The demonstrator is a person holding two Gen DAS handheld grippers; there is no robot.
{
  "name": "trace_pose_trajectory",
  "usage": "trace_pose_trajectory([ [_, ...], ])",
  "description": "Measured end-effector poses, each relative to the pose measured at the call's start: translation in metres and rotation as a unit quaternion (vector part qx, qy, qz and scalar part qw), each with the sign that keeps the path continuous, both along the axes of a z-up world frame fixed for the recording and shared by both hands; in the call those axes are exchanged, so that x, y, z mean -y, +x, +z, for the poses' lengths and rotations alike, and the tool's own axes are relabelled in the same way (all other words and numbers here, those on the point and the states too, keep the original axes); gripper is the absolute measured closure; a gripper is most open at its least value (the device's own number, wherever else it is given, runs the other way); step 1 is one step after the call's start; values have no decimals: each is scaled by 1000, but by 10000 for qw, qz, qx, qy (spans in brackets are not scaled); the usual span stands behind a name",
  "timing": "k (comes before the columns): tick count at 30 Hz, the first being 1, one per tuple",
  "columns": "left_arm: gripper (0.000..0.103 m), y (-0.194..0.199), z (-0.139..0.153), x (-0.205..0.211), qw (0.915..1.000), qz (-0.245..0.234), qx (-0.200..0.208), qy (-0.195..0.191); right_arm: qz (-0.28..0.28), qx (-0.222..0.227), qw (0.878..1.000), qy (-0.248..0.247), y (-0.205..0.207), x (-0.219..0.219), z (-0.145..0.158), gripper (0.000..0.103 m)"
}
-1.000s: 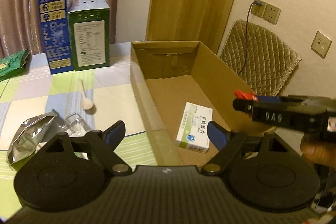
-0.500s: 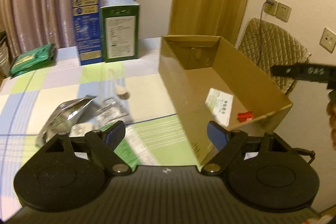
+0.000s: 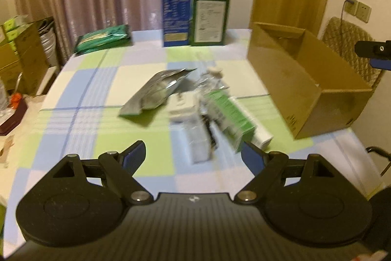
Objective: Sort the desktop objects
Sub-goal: 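Move both tools back over the table toward the remaining items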
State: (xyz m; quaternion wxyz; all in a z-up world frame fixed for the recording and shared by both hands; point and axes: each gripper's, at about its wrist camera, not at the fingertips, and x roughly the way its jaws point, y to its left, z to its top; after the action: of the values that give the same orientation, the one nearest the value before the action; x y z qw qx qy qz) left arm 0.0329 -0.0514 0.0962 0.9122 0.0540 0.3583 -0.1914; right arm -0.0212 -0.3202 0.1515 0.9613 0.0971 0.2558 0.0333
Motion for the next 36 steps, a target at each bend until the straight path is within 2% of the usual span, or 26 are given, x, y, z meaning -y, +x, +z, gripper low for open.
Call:
trace_pose_trajectory([
  [5, 21, -9, -9, -24, 9999, 90, -36, 72, 343, -129, 9993, -113, 3, -40, -19, 22],
  [12, 21, -4, -31, -33, 9998, -94, -125, 81, 528, -285, 9978, -276, 12, -69, -54, 22],
  [16, 22, 8, -49, -27, 9992, -284, -259, 91, 647, -510, 9960, -343, 19, -78, -82, 22],
  [19, 27, 19, -60, -17, 9982, -481, -353, 108, 707, -678, 9943, -411, 28, -80, -104, 22],
  [25, 28, 45, -72, 5, 9970, -718, -294, 40, 649, -1039, 9917, -381, 47, -72, -130, 22],
  [34, 44, 84, -94, 23, 9962, -690, -480, -236, 590, -1256, 9891, -498, 57, -69, -142, 22],
  [36, 52, 89, -96, 26, 9961, -670, -503, -259, 598, -1279, 9885, -534, 60, -71, -144, 22],
])
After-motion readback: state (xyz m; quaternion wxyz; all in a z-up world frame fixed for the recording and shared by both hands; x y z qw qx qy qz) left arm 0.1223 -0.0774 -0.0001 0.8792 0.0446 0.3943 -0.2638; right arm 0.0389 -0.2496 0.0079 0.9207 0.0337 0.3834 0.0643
